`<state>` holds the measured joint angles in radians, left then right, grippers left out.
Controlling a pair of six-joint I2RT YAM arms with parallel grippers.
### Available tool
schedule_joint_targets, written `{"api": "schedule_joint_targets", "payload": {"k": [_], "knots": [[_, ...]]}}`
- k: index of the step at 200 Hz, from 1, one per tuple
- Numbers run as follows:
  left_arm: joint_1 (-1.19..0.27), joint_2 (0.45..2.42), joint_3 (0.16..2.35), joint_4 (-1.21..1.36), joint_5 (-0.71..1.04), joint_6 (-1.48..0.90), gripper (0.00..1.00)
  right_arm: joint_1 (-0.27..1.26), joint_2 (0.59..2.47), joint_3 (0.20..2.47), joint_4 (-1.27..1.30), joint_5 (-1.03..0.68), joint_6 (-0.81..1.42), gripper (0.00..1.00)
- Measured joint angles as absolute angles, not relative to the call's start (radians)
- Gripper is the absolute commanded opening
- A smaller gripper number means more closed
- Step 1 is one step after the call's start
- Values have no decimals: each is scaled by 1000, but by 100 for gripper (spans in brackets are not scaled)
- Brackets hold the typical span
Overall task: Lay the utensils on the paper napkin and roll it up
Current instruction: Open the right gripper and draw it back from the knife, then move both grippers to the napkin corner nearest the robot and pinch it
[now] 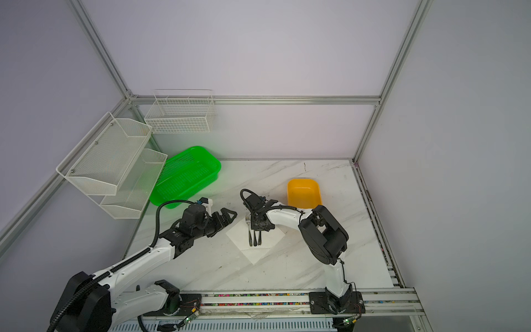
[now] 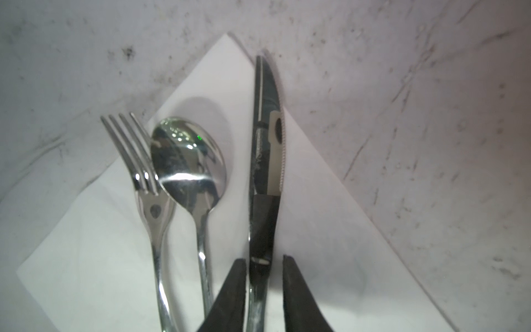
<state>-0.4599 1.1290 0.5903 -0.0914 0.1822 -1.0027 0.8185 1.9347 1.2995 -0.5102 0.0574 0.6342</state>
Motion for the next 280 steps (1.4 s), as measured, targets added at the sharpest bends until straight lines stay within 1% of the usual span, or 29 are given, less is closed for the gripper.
{"api": "schedule_joint_targets", "payload": {"k": [8,31,54,73,100,129,156,179,205,250,268,280], "knots": [[-460,1126,590,-97,183,-1003,97,818,1921,1294,-510,56,632,36],[-460,1101,590,-99,184,-1002,97,818,1839,1269,-506,53,634,36],[-460,1085,590,-102,198,-992,95,818,1673,1208,-479,64,643,33],[-460,1083,590,-117,229,-973,92,818,1520,1137,-427,63,670,33],[-460,1077,584,-137,289,-950,89,818,1302,965,-303,37,761,32],[-468,1048,556,-157,333,-939,88,818,1080,693,-135,-12,914,32],[-490,1018,527,-170,350,-932,88,818,958,520,-31,-80,1006,32],[-517,1009,508,-181,357,-932,87,819,928,444,62,-138,1100,32],[-554,1012,506,-190,359,-932,87,847,953,382,138,-175,1201,33],[-601,1065,506,-189,363,-921,87,938,1114,408,163,-192,1271,35],[-617,1098,506,-190,364,-918,84,977,1185,415,199,-187,1303,35],[-628,1114,506,-189,364,-914,80,1010,1224,414,226,-178,1327,35]]}}
